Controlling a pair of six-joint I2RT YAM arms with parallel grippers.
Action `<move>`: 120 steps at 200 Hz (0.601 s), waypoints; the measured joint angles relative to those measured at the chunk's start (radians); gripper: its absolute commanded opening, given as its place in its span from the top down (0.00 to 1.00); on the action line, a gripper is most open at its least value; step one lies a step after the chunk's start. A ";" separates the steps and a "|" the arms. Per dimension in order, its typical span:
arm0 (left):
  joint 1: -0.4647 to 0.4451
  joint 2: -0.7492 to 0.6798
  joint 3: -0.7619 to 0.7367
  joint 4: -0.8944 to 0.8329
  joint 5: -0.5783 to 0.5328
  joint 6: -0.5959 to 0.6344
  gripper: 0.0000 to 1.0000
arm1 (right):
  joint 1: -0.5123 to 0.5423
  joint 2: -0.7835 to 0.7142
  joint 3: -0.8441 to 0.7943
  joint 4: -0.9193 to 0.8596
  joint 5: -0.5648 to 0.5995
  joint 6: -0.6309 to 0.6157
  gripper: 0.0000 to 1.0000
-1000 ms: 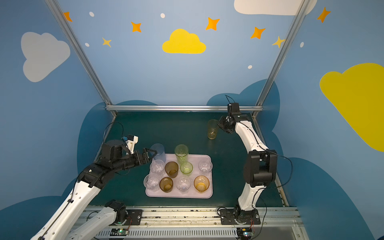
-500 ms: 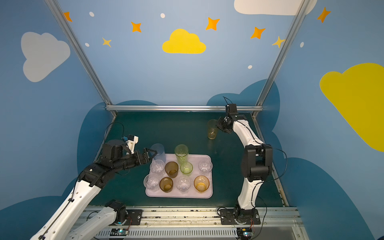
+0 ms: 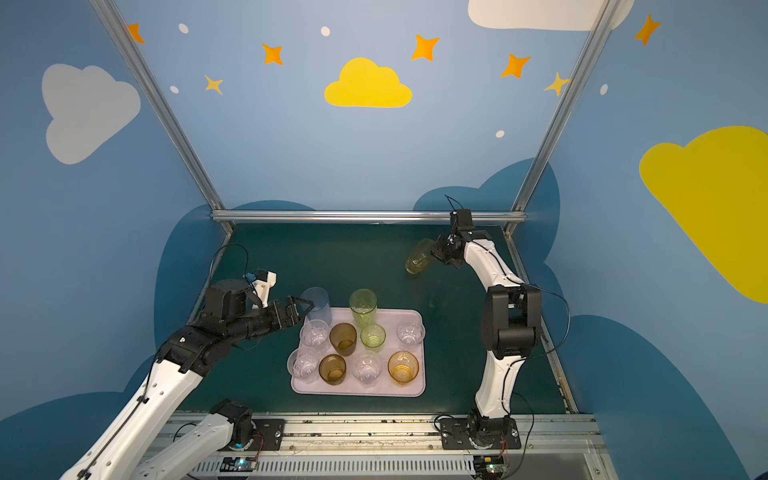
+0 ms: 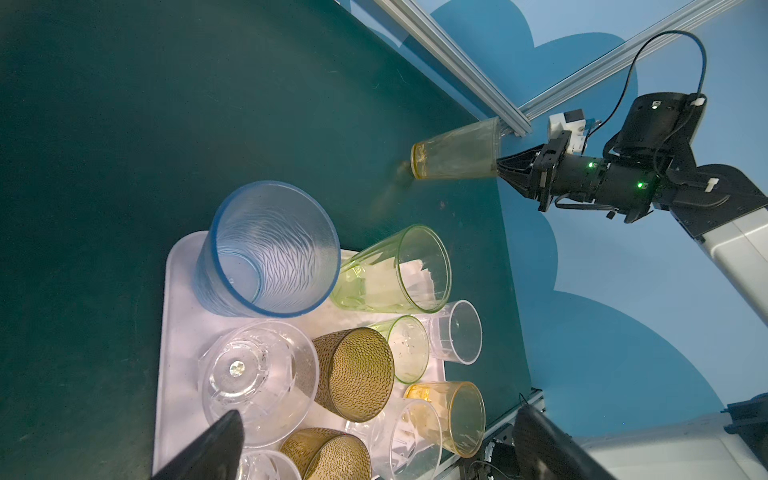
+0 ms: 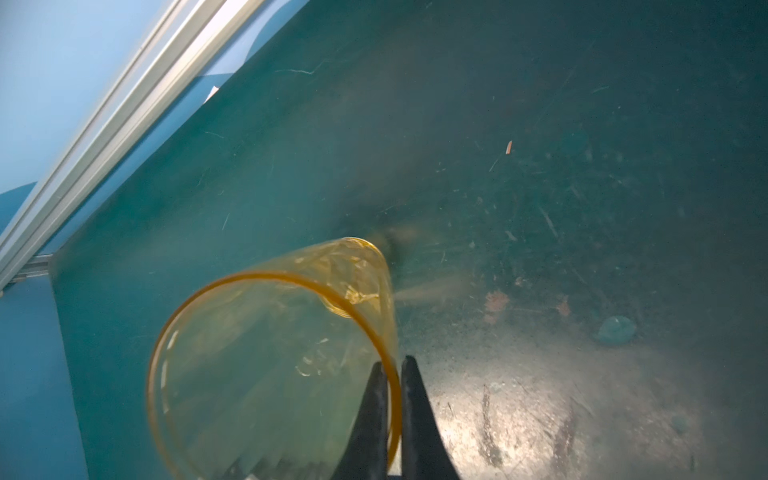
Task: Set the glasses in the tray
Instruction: 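Lower right gripper into the amber glass and close on its rim, then lift the amber glass and carry it over the tray with right gripper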
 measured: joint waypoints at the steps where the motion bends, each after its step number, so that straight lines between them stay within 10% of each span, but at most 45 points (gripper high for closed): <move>1: 0.000 0.000 0.000 0.000 0.000 0.000 0.00 | 0.000 0.000 0.000 -0.001 0.000 0.002 0.99; 120: 0.000 0.000 0.000 0.012 0.007 -0.030 0.00 | 0.006 -0.236 -0.170 -0.012 -0.008 -0.001 1.00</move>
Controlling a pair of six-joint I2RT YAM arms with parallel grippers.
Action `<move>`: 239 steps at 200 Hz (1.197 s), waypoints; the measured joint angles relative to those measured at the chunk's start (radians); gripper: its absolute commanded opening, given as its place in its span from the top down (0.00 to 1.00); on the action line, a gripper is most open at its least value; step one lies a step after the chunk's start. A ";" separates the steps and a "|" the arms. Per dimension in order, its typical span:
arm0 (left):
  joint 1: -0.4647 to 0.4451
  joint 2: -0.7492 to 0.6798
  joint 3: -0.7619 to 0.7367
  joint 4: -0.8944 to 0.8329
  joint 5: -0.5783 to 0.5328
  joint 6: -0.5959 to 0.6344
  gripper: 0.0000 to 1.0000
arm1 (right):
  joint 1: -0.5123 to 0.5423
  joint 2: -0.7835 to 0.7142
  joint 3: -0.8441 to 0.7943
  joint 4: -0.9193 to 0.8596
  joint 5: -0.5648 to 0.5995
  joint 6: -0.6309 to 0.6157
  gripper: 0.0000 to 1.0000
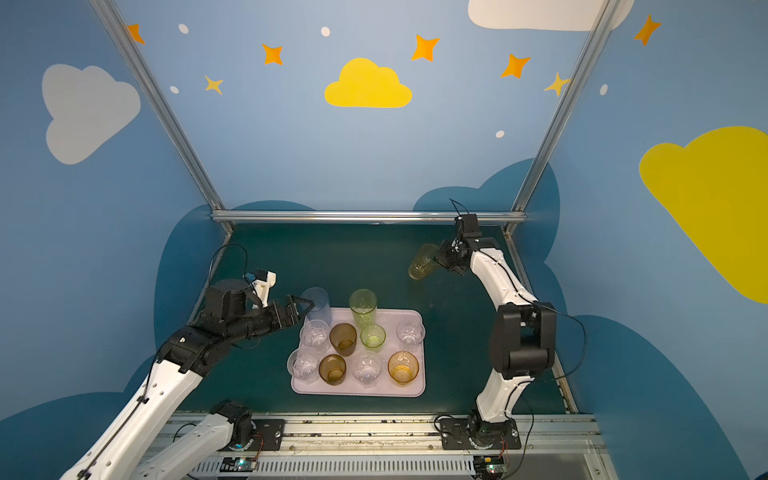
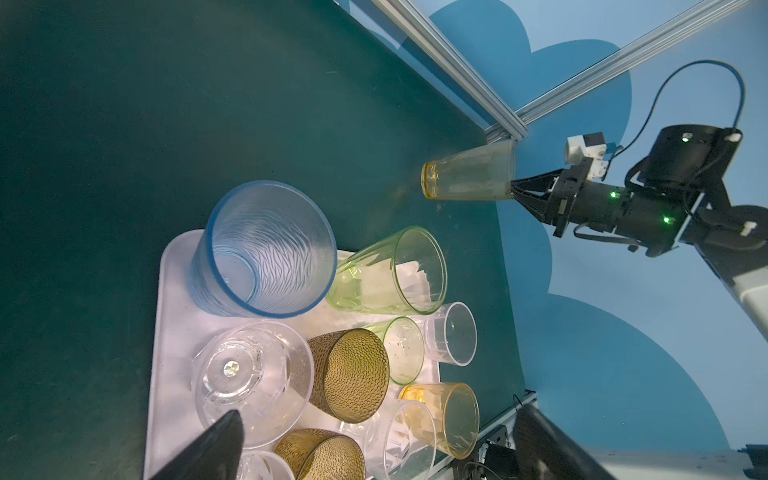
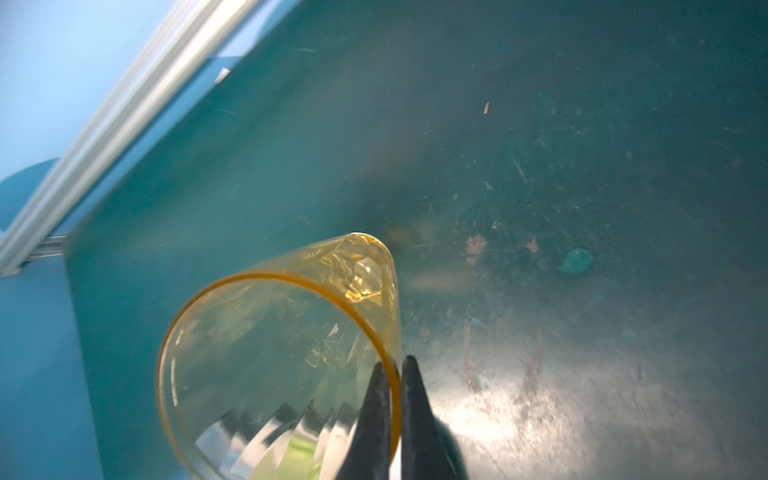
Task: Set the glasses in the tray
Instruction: 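Lift the amber glass and carry it over the tray with right gripper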
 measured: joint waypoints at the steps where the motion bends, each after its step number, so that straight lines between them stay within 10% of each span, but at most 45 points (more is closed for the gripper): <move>1: 0.000 0.000 0.000 0.000 0.000 -0.001 0.00 | 0.000 -0.003 -0.002 0.000 -0.001 0.000 1.00; 239: -0.040 -0.074 -0.077 0.052 -0.026 -0.172 0.00 | 0.339 -0.258 -0.077 -0.219 0.090 -0.107 1.00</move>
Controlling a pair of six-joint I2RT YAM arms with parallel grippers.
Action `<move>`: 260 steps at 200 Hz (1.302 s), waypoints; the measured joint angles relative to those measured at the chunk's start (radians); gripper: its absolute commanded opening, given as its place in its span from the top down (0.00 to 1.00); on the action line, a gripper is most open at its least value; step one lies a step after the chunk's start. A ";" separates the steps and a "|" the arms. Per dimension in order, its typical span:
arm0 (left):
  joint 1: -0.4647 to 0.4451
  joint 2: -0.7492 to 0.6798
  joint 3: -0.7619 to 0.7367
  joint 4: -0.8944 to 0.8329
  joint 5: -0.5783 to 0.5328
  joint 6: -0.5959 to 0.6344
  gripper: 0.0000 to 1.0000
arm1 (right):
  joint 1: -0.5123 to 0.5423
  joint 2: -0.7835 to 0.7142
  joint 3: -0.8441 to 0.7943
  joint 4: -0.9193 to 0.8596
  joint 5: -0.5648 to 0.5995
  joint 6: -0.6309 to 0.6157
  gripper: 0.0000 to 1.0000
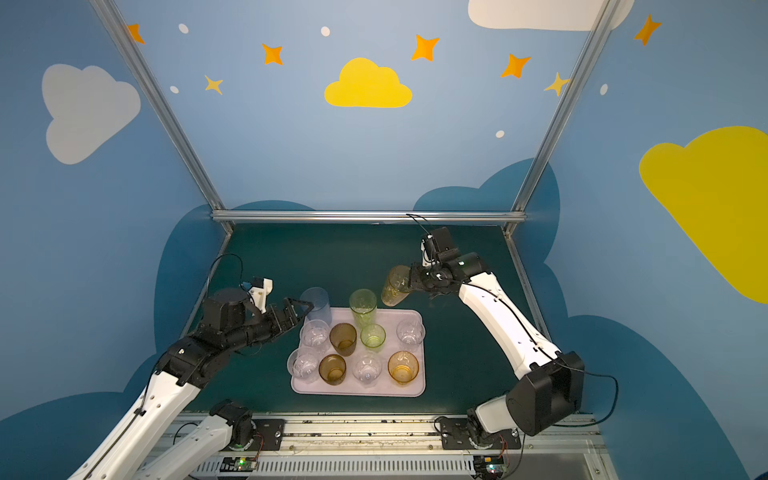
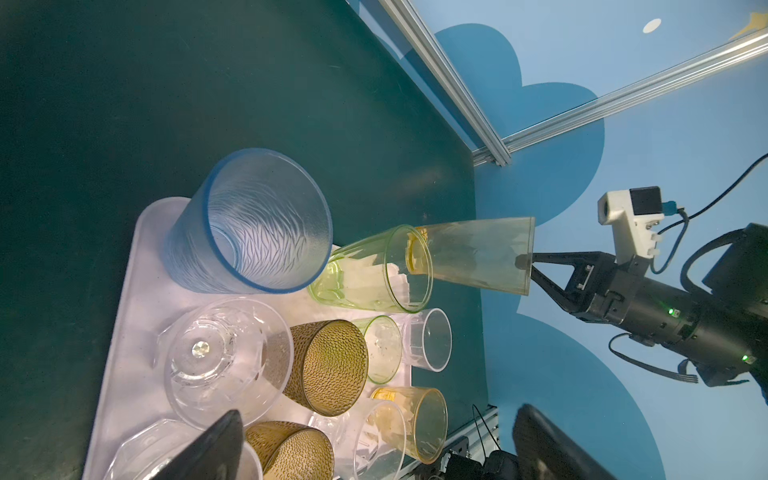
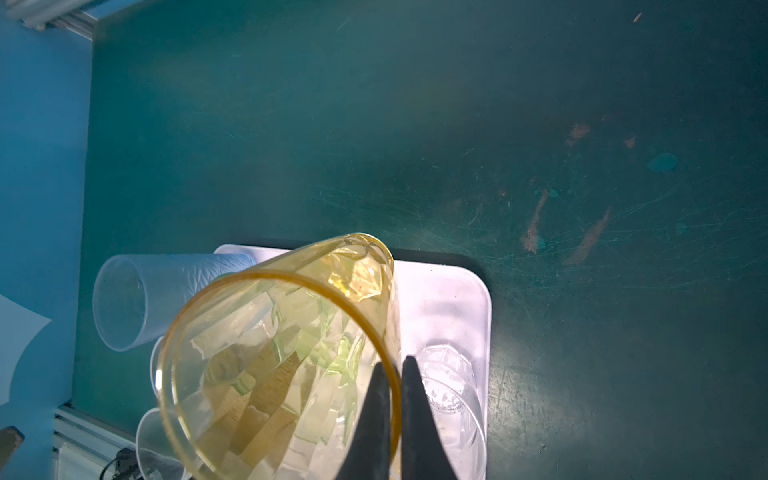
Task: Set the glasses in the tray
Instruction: 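Lift the amber glass and carry it over the tray with right gripper, then set the amber glass upright on the tray and open right gripper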
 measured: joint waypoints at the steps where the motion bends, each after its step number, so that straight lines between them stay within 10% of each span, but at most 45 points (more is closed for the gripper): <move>1: 0.000 0.000 0.000 0.000 0.000 0.000 0.00 | 0.002 0.000 -0.001 0.000 0.001 0.000 1.00; 260: -0.002 0.014 -0.011 0.012 -0.014 0.018 0.00 | 0.096 0.094 -0.043 -0.066 0.127 0.003 1.00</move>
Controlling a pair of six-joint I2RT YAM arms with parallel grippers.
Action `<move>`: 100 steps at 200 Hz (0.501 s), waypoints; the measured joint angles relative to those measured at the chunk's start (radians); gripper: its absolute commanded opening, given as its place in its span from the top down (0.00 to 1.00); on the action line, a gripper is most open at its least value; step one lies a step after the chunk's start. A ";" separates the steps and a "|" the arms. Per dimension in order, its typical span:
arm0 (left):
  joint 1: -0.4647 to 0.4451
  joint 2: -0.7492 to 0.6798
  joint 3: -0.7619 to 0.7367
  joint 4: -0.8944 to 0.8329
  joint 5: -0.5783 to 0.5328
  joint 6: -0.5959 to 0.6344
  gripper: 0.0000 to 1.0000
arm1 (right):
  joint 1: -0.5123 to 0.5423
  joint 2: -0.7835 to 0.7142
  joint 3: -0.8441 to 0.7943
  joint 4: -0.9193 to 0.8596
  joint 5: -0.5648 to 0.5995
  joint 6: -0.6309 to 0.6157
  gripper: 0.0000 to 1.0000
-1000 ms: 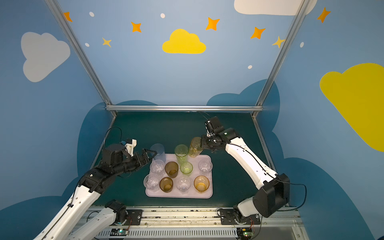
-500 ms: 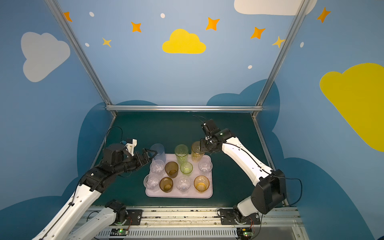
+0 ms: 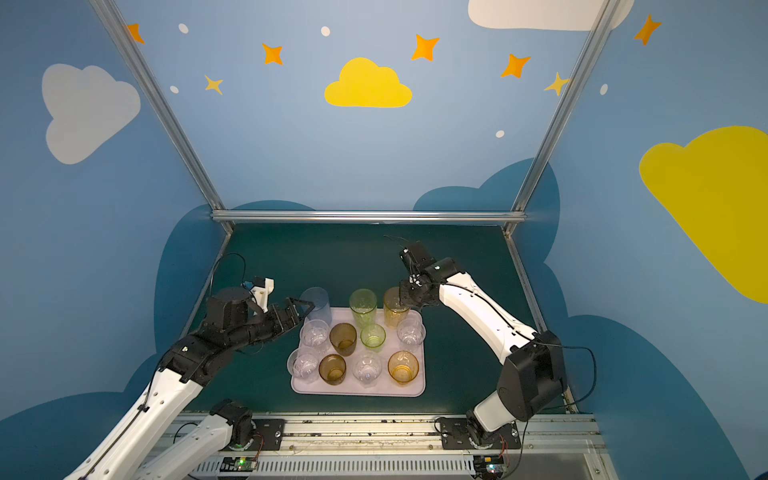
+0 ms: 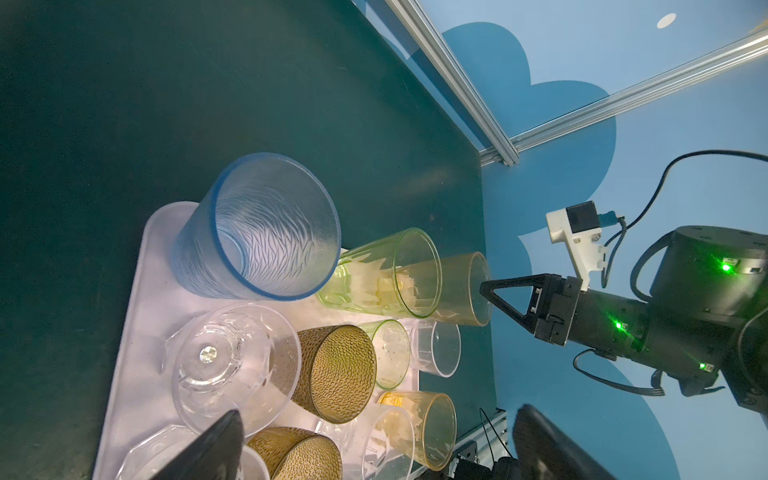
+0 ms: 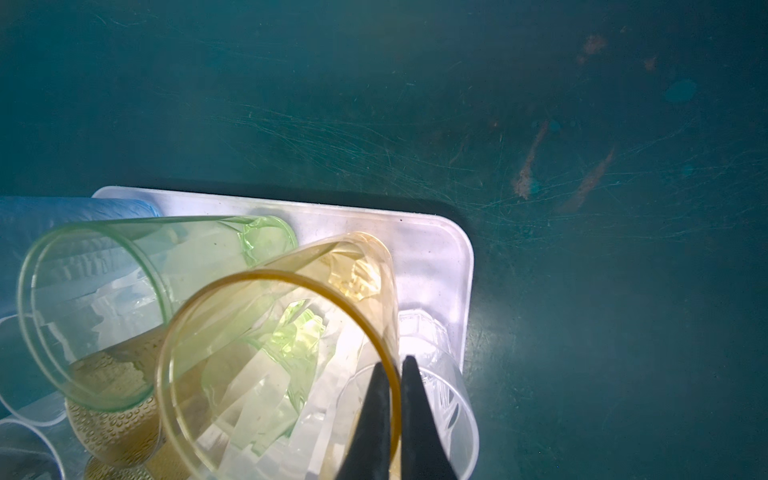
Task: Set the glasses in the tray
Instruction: 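Set the amber glass upright on the tray and open right gripper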
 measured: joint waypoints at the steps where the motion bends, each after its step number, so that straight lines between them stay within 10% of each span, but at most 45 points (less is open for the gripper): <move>1: 0.000 0.000 0.000 0.000 0.000 0.000 0.00 | 0.000 0.000 0.000 0.000 0.000 0.000 1.00; 100: 0.000 0.000 -0.008 -0.001 -0.002 0.002 0.00 | 0.001 0.039 -0.017 0.019 0.000 0.004 0.97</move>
